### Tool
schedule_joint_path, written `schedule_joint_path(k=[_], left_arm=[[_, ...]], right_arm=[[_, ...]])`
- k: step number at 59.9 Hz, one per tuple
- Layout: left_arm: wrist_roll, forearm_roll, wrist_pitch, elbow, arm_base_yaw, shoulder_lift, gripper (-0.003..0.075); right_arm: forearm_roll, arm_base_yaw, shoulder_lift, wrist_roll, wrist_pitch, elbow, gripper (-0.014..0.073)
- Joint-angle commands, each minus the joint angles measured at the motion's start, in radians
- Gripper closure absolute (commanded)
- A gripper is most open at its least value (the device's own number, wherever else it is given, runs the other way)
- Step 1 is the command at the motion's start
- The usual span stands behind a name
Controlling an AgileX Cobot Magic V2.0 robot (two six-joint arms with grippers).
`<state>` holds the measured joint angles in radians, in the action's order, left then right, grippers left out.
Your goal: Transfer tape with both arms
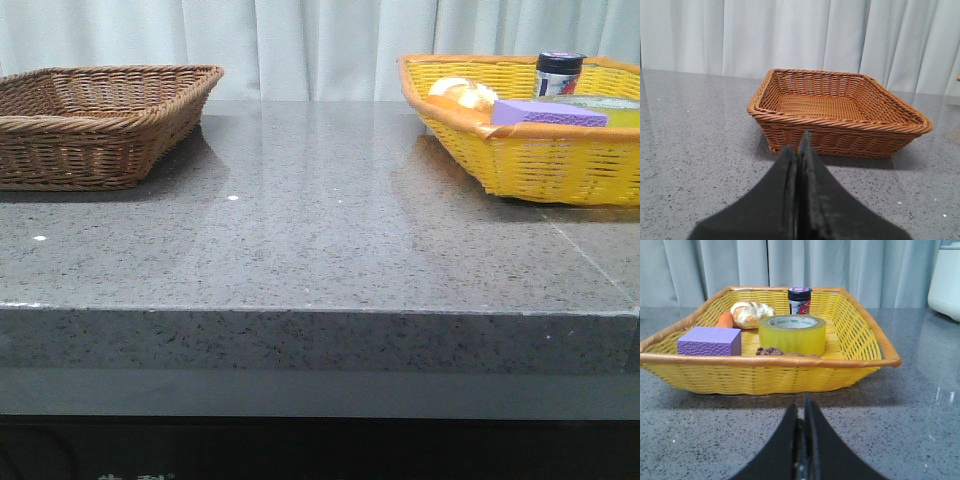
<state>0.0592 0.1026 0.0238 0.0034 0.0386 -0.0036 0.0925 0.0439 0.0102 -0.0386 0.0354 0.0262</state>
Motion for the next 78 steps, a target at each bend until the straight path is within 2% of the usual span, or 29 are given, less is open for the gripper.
schedule_joint_path(k=[1, 42, 62, 69, 78], left_arm=[[-0.011, 0.008, -0.077, 0.008, -0.002, -0.018, 0.0741], [-0.011, 0.008, -0.077, 0.008, -0.002, -0.018, 0.0741], [-0.011, 0.008, -0.122, -0.015, -0.002, -0.018, 0.0741], [-0.011, 0.008, -0.090, -0.101, -0.002, -0.016, 0.0741], [-0.011, 0.008, 0.049, -0.289, -0.002, -0.002, 0.0741]], right_arm=[[-0.002, 0.008, 0.023, -0.007, -0.079, -0.006, 0.0661], [-0.002, 0.008, 0.023, -0.007, -0.079, -0.006, 0.0661], [0.000, 0.008, 0.023, -0.005, -0.133, -0.021, 0.0661], [0.031, 0.008, 0.023, -0.005, -0.074, -0.100, 0.0661], [0.032, 0.008, 0.013, -0.005, 0.109, -0.293, 0.0661]])
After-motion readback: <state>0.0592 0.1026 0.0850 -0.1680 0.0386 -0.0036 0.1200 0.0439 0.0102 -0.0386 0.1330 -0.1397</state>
